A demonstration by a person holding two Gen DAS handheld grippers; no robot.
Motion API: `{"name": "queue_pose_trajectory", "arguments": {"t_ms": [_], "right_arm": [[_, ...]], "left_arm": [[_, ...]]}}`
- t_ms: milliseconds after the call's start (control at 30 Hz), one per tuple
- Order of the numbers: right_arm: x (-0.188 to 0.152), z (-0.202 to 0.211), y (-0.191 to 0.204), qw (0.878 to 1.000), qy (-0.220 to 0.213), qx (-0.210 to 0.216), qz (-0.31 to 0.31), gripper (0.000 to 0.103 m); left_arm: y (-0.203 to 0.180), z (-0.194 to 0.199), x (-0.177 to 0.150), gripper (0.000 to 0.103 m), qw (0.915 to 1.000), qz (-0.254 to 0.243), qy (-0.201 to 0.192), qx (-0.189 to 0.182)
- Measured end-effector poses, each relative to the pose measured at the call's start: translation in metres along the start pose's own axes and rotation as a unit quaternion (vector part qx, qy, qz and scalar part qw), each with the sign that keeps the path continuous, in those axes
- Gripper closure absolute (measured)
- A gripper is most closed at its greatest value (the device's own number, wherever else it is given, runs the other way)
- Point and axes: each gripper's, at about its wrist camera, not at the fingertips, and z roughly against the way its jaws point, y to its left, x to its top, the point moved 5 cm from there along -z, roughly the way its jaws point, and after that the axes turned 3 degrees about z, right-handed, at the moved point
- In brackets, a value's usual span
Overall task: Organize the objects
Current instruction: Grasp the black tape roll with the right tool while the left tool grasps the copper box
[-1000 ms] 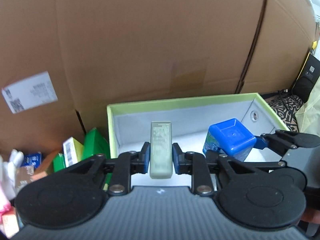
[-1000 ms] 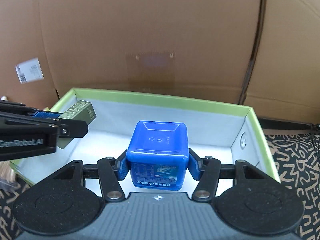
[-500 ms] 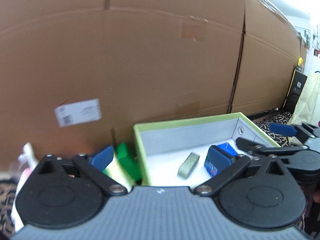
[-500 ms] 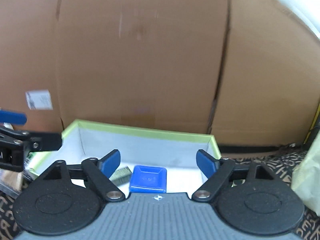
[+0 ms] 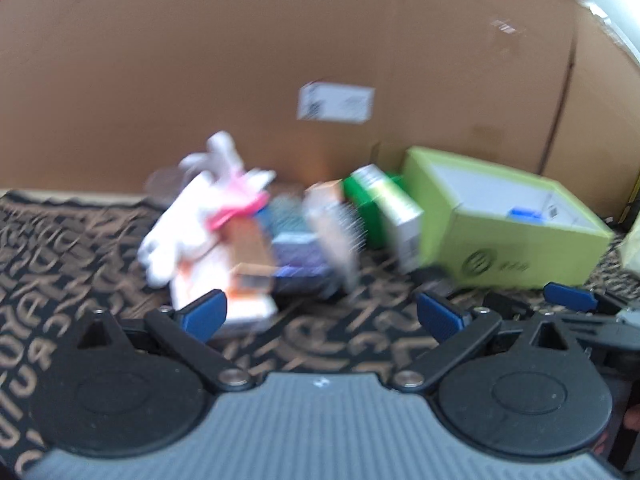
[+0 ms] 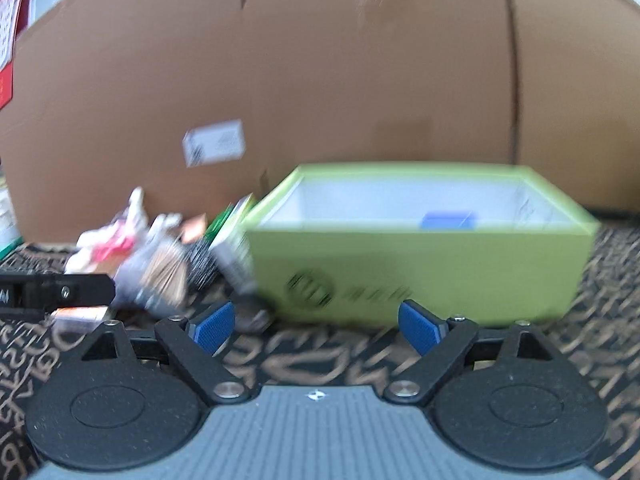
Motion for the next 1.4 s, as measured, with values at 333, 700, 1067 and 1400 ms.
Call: {"name": "queue_pose_trajectory", "arguments": {"t_ms": [333,700,1067,1400], "right_arm": [[0.010,-0.061,0.041,0.998,0.040,0.001,0.039,0.011],[0.007,-0.079,0.037,0.997,0.077,0.000,0.021,0.042],[0.010,-0.087,0.038,0.996,0.082,0.014,0.017,0.071],[-0.010,-0.019,0.049,0.991,0.086,0.098,0.035,0.077]], "left_arm": [[0.046,-0.013,0.007,0.013,0.9995,0.019,0.011,0.021],[0.034,-0.049,0.016,0.051,0.9988,-0.035,0.023,0.025],[0.033,-0.052,0.017,0.068,0.9987,-0.037,0.027,0.024],[0.026,0.018,-0.033,0.071,0.9935,-0.057,0.073,-0.065]]}}
